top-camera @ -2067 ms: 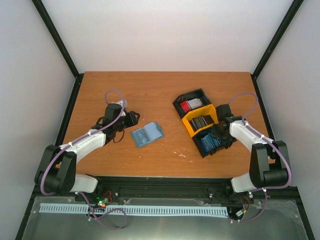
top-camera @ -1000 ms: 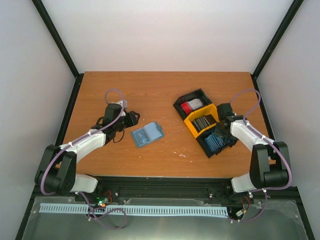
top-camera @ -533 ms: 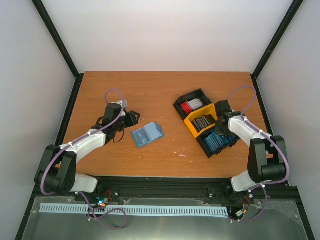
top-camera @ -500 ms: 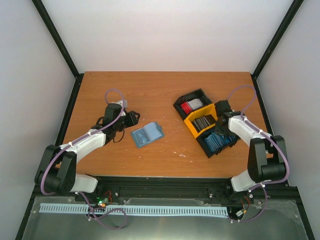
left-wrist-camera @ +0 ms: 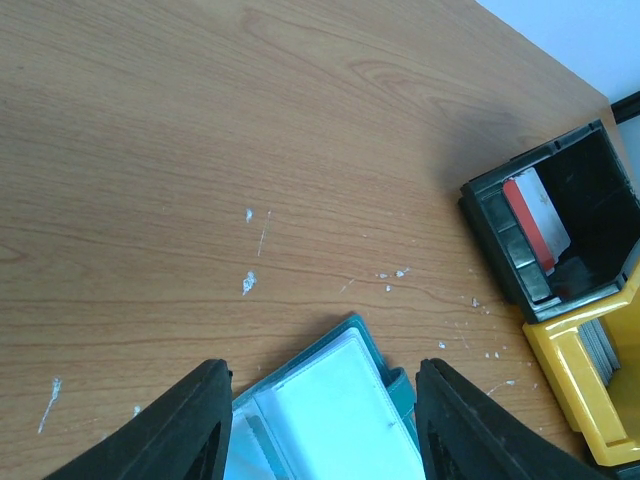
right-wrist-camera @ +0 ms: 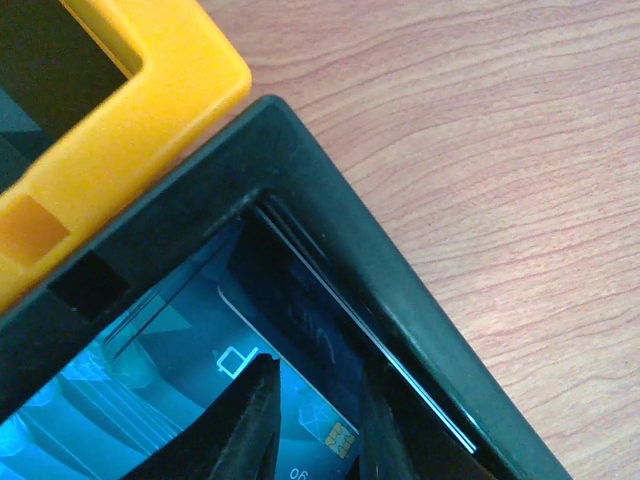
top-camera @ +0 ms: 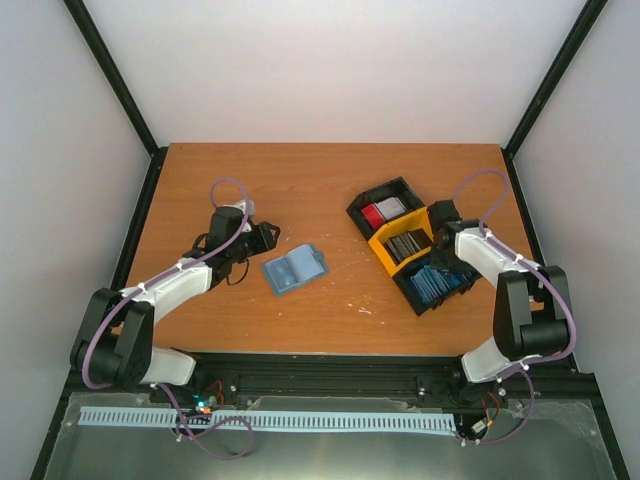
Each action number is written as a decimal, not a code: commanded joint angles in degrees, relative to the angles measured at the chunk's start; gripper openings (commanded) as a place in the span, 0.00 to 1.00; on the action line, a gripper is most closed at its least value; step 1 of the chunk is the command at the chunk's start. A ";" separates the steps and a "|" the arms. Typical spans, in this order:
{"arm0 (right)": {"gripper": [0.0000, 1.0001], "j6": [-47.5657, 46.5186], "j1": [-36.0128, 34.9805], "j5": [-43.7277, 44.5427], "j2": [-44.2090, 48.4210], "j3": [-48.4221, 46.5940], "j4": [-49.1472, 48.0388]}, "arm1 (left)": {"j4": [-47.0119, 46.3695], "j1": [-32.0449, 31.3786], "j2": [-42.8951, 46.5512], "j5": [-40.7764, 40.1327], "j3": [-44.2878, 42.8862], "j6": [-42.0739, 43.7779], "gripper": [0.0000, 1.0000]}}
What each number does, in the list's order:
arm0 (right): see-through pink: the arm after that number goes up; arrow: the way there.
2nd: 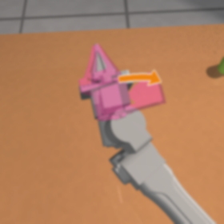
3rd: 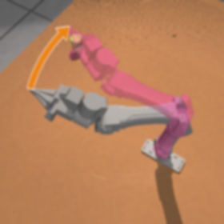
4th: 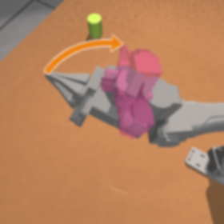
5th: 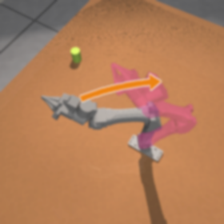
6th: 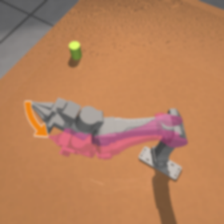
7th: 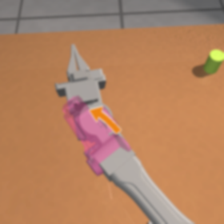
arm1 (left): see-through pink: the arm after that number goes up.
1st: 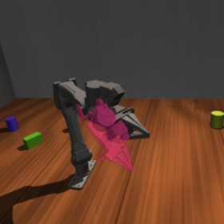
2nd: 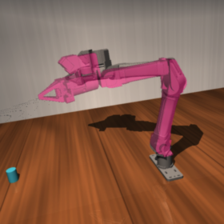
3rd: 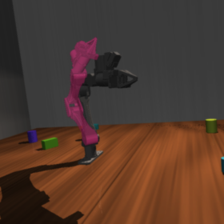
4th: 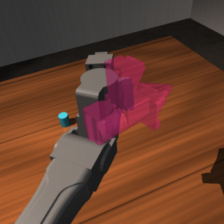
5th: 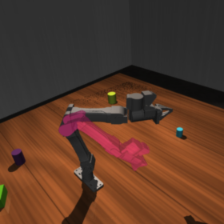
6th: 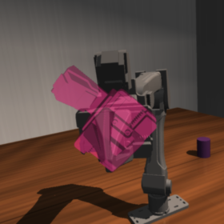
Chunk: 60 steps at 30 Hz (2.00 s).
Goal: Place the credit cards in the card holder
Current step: Pick up the credit card from the storage box.
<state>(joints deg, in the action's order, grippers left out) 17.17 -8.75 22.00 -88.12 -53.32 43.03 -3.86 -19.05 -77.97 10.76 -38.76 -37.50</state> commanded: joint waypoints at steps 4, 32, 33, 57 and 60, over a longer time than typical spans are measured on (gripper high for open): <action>0.26 -0.77 -0.74 2.49 -1.28 -2.57 1.39 | -1.62 0.42 -0.64 0.20 -1.23 0.75 0.52; 0.26 -1.73 -1.35 1.52 -4.89 -5.12 2.27 | -1.76 0.50 -1.28 0.39 -1.57 0.89 0.52; 0.26 -1.58 -1.35 1.88 -5.00 -5.10 2.36 | -1.89 0.50 -1.38 0.50 -1.50 0.85 0.52; 0.03 -3.80 -2.13 3.75 -7.37 -5.30 1.32 | -1.44 0.50 -1.19 0.48 -1.62 0.93 0.52; 0.03 -3.67 -3.43 3.82 -4.87 -5.71 2.40 | -1.43 0.50 -1.13 0.51 -1.52 0.80 0.52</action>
<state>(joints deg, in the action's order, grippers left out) 12.67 -10.96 25.04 -95.94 -57.80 46.13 -4.16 -19.00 -79.20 10.98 -38.76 -37.50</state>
